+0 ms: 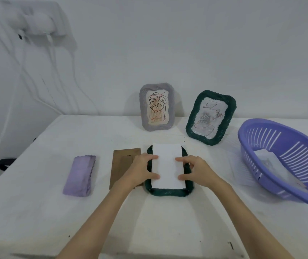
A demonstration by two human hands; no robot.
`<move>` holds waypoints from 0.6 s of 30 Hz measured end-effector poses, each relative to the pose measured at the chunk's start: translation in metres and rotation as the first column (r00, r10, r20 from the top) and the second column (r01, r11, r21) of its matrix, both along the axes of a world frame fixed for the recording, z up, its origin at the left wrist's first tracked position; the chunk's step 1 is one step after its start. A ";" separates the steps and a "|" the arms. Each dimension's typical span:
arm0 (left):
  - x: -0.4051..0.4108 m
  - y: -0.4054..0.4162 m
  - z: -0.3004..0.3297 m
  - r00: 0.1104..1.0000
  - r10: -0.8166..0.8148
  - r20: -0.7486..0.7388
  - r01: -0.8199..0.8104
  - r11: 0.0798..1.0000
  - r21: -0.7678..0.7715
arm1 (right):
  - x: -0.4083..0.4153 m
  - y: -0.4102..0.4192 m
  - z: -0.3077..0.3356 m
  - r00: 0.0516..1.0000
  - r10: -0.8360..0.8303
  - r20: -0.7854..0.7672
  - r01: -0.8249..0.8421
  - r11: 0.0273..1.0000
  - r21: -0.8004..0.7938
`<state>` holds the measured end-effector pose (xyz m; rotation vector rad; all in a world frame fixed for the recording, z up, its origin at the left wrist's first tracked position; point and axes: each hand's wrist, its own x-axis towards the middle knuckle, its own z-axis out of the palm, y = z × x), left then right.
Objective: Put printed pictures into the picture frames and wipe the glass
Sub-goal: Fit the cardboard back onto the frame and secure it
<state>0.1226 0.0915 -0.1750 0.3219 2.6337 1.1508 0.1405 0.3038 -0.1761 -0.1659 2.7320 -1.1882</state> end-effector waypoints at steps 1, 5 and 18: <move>-0.001 -0.002 -0.002 1.000 -0.019 -0.012 0.018 0.999 -0.042 | -0.001 0.000 -0.002 1.000 0.010 -0.001 -0.010 0.999 0.032; -0.004 -0.007 -0.004 0.997 -0.057 -0.055 0.046 0.982 -0.183 | -0.001 0.001 -0.009 0.999 0.038 -0.025 -0.035 0.992 0.118; -0.005 -0.012 -0.007 0.988 -0.156 -0.010 0.149 0.955 -0.255 | 0.004 -0.001 -0.007 0.997 0.052 -0.062 -0.034 0.965 0.261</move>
